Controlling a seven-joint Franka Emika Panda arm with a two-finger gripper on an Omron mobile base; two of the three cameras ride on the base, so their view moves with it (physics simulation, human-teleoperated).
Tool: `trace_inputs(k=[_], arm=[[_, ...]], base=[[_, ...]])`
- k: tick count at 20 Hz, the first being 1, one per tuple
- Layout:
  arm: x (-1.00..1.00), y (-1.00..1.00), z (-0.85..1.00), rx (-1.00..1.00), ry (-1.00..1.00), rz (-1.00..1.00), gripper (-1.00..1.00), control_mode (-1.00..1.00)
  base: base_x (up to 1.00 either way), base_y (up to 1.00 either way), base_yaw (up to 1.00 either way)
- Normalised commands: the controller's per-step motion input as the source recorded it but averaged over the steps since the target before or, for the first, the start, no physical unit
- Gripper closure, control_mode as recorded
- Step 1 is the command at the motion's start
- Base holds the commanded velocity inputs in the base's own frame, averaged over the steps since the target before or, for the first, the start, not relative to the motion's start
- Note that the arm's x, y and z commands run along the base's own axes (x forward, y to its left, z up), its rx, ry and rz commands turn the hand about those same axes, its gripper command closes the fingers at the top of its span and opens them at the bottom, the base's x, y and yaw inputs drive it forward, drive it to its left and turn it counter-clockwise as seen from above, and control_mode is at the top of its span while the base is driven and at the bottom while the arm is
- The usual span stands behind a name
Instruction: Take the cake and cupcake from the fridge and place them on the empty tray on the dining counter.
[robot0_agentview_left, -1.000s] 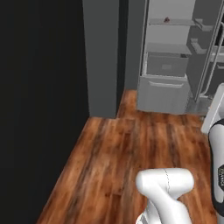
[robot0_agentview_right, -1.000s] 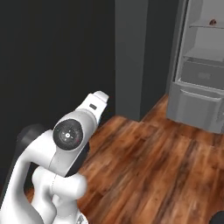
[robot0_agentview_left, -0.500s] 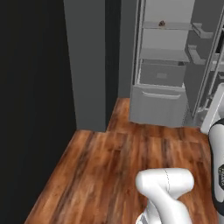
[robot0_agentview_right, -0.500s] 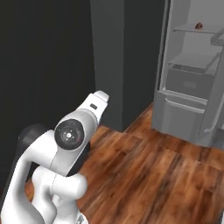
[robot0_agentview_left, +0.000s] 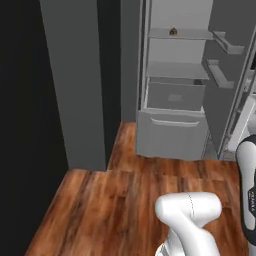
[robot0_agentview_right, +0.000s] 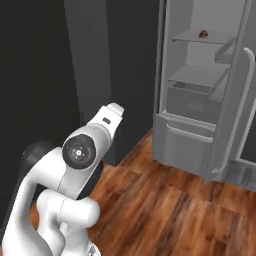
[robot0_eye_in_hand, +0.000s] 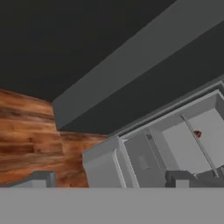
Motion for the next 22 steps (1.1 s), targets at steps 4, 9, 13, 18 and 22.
trace_inputs(k=[4, 9, 13, 18, 22], arm=[[0.0, 0.0, 0.0, 0.0, 0.0, 0.0, -1.0, 1.0], [0.0, 0.0, 0.0, 0.0, 0.0, 0.0, -1.0, 1.0], [0.0, 0.0, 0.0, 0.0, 0.0, 0.0, -1.0, 1.0], [0.0, 0.0, 0.0, 0.0, 0.0, 0.0, -1.0, 1.0], [0.0, 0.0, 0.0, 0.0, 0.0, 0.0, -1.0, 1.0]], base=[[0.69, 0.0, -0.34], [0.77, 0.06, -0.33], [0.96, 0.41, -0.22], [1.0, 0.6, -0.04], [0.99, 0.05, -0.02]])
